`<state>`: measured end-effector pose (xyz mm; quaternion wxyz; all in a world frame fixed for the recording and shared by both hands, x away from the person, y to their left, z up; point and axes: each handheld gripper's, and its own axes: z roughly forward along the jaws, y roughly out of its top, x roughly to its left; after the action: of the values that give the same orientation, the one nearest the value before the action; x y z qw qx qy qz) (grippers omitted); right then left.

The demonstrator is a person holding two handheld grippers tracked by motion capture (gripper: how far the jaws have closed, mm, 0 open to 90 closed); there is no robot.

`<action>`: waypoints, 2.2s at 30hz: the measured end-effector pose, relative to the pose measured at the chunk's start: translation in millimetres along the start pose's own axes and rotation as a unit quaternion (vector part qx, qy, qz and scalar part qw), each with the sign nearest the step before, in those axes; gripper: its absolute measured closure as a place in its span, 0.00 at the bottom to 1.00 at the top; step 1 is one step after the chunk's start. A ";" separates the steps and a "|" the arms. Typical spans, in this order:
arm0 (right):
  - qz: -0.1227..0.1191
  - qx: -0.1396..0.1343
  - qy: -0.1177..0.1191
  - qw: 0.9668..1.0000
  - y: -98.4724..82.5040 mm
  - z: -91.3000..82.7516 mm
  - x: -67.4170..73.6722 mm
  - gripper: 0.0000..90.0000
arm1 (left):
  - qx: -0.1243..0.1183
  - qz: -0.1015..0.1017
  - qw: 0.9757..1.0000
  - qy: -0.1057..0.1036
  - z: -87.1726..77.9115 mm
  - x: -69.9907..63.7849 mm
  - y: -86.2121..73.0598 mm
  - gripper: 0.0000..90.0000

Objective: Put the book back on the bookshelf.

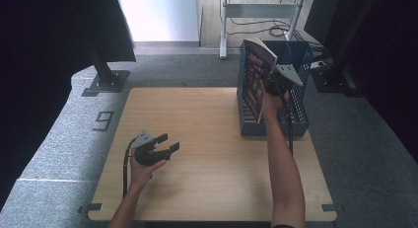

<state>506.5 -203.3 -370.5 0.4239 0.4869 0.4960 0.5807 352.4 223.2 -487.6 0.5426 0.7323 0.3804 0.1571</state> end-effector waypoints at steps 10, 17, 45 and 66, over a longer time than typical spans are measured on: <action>-0.003 -0.002 -0.007 1.000 -2.4 9.2 3.3 0.90 | -0.002 0.001 1.000 0.000 -0.2 -0.3 0.4 0.34; -0.003 0.011 -0.013 1.000 -18.4 17.1 5.1 0.90 | -0.004 -0.003 1.000 0.001 -2.0 2.0 0.7 0.34; -0.006 0.053 -0.004 0.999 -45.9 -11.1 7.1 0.87 | -0.002 0.010 1.000 -0.006 0.5 -8.0 2.7 0.34; -0.046 0.126 -0.006 0.991 -50.8 -12.5 1.6 0.90 | 0.000 0.009 1.000 -0.007 1.5 -9.0 2.1 0.34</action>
<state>494.3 -196.2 -420.9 0.3884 0.5167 0.5847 0.4901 348.3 215.3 -484.6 0.5438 0.7370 0.3696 0.1566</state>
